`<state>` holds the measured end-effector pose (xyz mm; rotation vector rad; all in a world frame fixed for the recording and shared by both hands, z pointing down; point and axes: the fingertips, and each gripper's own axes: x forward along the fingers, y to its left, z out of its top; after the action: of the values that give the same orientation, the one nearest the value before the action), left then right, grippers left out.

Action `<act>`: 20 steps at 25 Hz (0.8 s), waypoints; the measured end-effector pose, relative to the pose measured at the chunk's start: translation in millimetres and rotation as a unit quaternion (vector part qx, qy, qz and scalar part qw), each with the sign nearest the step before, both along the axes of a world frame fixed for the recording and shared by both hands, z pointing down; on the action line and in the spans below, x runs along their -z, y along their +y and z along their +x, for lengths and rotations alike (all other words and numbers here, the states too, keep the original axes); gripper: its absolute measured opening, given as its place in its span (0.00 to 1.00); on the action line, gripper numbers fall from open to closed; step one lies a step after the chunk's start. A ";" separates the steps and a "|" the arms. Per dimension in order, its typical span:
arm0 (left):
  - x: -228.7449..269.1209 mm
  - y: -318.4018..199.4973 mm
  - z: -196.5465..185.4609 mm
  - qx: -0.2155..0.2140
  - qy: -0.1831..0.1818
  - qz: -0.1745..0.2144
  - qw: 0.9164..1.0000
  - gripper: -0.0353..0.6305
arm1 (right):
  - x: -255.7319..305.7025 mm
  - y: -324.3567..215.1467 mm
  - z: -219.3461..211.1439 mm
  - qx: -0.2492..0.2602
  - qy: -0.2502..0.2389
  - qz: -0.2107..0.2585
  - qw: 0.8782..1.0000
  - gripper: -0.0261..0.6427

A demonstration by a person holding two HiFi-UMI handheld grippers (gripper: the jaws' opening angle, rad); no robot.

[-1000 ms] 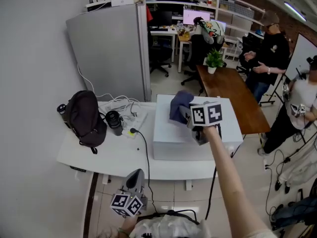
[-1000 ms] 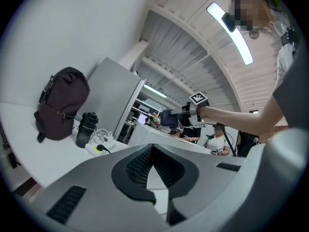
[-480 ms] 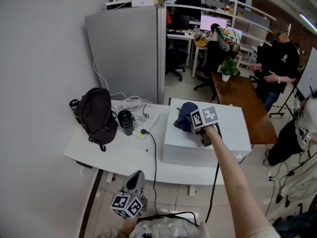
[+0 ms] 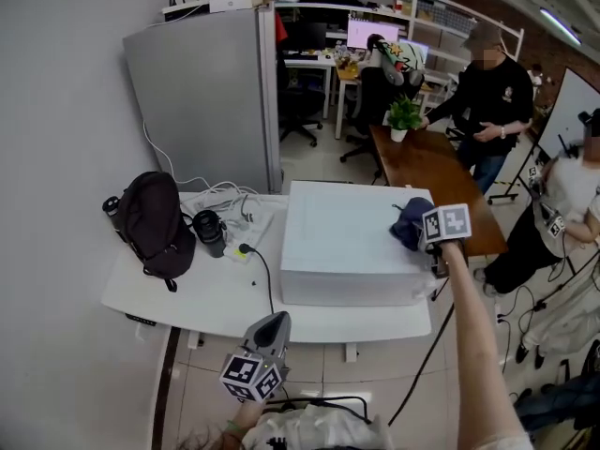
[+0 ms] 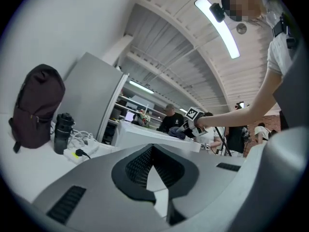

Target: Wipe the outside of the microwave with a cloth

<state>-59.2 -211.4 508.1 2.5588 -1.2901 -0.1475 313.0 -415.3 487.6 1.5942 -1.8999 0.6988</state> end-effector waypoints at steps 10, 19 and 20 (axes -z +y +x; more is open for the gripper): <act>7.3 -0.1 47.3 -0.056 -0.031 0.023 0.998 0.03 | 29.3 25.3 73.0 -0.048 -0.002 0.044 0.998 0.16; -3.4 4.4 61.7 -0.065 -0.052 0.017 0.996 0.03 | 112.5 -62.4 -184.5 0.153 -0.137 0.166 0.965 0.15; -3.8 5.9 60.7 -0.064 -0.055 0.017 0.996 0.03 | 107.0 -71.1 -212.9 0.170 -0.143 0.157 0.962 0.15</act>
<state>1.4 -205.5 511.9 2.7033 -1.1649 -0.0024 100.1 -486.5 380.6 1.3400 -2.5250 0.5187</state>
